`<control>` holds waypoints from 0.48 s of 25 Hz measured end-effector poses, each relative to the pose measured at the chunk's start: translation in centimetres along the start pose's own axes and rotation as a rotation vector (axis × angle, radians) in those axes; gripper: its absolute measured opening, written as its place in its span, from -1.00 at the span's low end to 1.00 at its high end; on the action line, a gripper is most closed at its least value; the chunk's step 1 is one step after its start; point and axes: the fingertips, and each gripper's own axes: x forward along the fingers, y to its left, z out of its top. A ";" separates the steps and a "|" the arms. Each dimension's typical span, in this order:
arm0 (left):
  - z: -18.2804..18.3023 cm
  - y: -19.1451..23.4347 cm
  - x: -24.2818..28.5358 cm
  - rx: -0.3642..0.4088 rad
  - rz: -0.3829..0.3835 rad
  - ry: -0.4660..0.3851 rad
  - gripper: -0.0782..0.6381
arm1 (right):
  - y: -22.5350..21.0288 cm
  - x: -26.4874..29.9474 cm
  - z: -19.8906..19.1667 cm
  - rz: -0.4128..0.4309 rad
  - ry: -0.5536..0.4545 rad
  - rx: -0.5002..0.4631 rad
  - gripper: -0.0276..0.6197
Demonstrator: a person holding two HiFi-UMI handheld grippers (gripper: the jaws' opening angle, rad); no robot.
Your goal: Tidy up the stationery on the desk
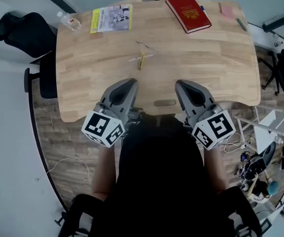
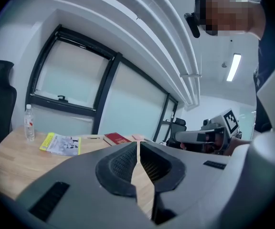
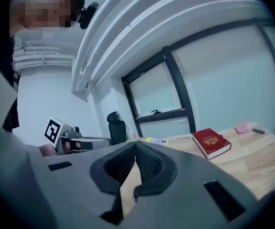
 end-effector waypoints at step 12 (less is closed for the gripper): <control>-4.7 5.8 3.1 -0.016 -0.131 0.137 -0.66 | 1.6 2.8 -2.3 -0.156 -0.008 0.054 -0.85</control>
